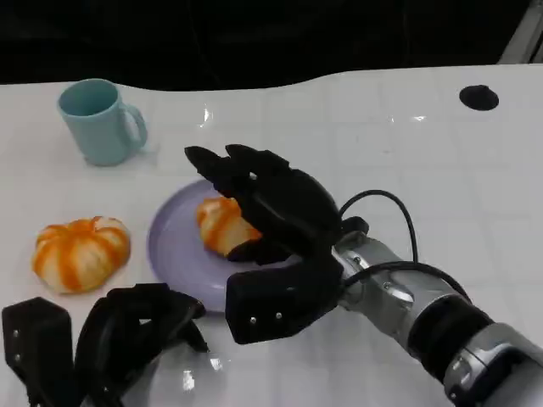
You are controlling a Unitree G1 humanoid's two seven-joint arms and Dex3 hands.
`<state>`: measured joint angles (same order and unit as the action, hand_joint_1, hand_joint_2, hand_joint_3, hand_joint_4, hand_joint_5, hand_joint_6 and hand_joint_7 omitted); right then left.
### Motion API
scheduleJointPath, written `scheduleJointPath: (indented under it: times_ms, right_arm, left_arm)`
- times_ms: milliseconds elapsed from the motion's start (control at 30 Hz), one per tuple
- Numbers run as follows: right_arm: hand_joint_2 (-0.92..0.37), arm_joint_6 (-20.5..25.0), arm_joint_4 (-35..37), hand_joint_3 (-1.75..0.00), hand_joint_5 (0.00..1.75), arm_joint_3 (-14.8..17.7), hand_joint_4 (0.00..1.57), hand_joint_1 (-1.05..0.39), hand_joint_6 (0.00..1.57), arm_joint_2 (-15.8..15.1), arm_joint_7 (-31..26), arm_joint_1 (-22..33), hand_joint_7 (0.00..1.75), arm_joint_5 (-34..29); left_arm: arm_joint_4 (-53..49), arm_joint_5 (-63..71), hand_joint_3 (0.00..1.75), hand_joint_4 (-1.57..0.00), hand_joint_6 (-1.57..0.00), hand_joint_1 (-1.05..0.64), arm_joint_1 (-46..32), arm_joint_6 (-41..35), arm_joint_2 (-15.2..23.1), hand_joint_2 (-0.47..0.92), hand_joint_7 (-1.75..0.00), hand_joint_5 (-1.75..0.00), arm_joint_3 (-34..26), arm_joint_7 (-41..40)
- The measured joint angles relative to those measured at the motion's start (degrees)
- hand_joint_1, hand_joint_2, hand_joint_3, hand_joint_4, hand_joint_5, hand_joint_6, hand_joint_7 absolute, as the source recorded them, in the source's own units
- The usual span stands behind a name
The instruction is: Grasp the bread from the table and place it into the plate.
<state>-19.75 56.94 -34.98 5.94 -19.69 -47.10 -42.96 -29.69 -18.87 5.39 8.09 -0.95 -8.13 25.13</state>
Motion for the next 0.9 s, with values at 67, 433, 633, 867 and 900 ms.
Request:
scheduleJointPath:
  times_ms: [67,433,633,867,900]
  right_arm:
    - [-0.81,0.72,-0.13,-0.04,0.0,-0.16,0.0,-0.88,0.0,-0.19,0.99,0.0,0.0,-0.21]
    - [-0.92,1.03,-6.52,-0.08,0.05,-0.02,0.08,-0.83,0.04,-2.7,5.1,1.44,0.02,-0.06]
    - [-0.92,-3.06,-16.7,-0.1,0.27,0.34,0.4,-0.39,0.47,-8.33,3.17,8.26,0.2,-0.57]
    - [-0.91,-7.39,-23.76,-0.1,0.78,0.96,0.71,-0.29,0.89,-15.2,-0.42,13.74,0.22,-2.27]
    - [-0.9,-8.21,-24.37,-0.12,0.92,1.11,0.72,-0.29,0.94,-16.01,-0.95,14.44,0.23,-2.45]
  left_arm:
    - [0.0,0.01,0.2,-0.88,-1.57,-1.05,0.0,0.01,0.0,0.61,-0.27,-1.5,0.0,0.0]
    - [-0.19,-0.07,0.21,-0.9,-1.57,-1.05,0.02,0.44,-0.13,0.59,-0.27,-1.49,0.01,0.0]
    - [-0.17,-0.08,0.22,-0.89,-1.57,-1.05,-0.02,0.53,-0.19,0.6,-0.27,-1.51,0.1,0.0]
    - [-0.15,-0.08,0.23,-0.88,-1.57,-1.05,-0.12,0.6,-0.25,0.6,-0.27,-1.51,0.29,0.0]
    - [-0.1,-0.09,0.24,-0.9,-1.57,-1.05,-0.13,0.57,-0.29,0.6,-0.27,-1.49,0.3,0.0]
